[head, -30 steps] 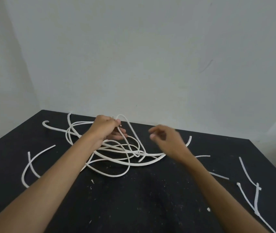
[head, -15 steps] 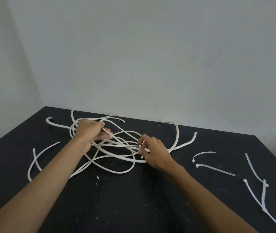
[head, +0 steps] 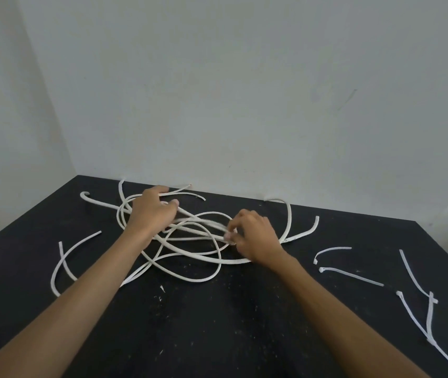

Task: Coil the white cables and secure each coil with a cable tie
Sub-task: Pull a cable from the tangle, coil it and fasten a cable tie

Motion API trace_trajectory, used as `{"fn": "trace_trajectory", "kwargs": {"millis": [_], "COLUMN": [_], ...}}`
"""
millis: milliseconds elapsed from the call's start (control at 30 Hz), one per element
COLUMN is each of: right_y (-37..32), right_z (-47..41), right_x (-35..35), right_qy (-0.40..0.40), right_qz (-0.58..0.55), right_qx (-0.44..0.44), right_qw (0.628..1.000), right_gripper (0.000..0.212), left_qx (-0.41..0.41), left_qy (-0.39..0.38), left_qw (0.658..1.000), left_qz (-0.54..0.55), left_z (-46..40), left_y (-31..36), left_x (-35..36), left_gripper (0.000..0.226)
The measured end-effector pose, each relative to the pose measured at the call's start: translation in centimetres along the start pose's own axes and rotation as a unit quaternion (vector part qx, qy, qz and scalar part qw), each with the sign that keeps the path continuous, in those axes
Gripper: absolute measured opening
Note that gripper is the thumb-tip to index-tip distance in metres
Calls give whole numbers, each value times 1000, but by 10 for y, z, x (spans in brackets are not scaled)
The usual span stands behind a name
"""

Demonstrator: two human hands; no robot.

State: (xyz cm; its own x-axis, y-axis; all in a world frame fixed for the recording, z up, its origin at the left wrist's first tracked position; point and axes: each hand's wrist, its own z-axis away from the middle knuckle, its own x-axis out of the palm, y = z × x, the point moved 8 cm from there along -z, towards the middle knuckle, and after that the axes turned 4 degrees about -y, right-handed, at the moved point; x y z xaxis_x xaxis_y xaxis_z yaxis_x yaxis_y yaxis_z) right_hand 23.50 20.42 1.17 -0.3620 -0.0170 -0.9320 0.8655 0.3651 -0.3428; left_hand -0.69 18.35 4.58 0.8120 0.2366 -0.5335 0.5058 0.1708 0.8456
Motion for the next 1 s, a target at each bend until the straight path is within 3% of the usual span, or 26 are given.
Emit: {"fn": "trace_trajectory", "kwargs": {"millis": [100, 200, 333, 433, 533, 633, 700, 733, 833, 933, 1000], "right_y": [2, -6, -14, -17, -19, -17, -8, -2, 10, 6, -1], "right_z": [-10, -14, -16, -12, -4, 7, 20, 23, 6, -21, -34], "right_x": [-50, -96, -121, -128, -121, -72, -32, -24, -57, -134, -158], "right_qy": [50, 103, 117, 110, 80, -43, -127, -132, -20, 129, 164], "right_qz": [-115, -184, -221, -234, -334, -397, -367, -350, -381, -462, -493], "right_qx": [4, -15, -38, -48, -35, -3, 14, 16, 14, -18, -36], "right_qw": [992, 977, 968, 965, 938, 917, 922, 927, 924, 877, 854], "right_gripper": [13, 23, 25, 26, 34, 43, 39, 35, 26, 27, 25], "left_qx": [138, 231, 307, 282, 226, 144, 111, 104, 84, 67, 64], "left_qy": [6, 2, 28, -7, -36, -58, -59, -57, -40, -21, -13], "left_qw": [984, 970, 951, 959, 959, 923, 903, 902, 899, 895, 885], "left_qz": [-108, -79, -22, 22, 168, 353, 410, 416, 429, 441, 460], "left_z": [5, 12, 30, 32, 25, 17, 10, 8, 1, -2, -4], "left_y": [28, 57, 95, 101, 95, 91, 88, 87, 72, 60, 59], "left_x": [7, 19, 22, 28, 31, 31, 25, 21, 10, 5, 4], "left_gripper": [30, 33, 35, 37, 39, 36, 34, 35, 38, 40, 38]}}
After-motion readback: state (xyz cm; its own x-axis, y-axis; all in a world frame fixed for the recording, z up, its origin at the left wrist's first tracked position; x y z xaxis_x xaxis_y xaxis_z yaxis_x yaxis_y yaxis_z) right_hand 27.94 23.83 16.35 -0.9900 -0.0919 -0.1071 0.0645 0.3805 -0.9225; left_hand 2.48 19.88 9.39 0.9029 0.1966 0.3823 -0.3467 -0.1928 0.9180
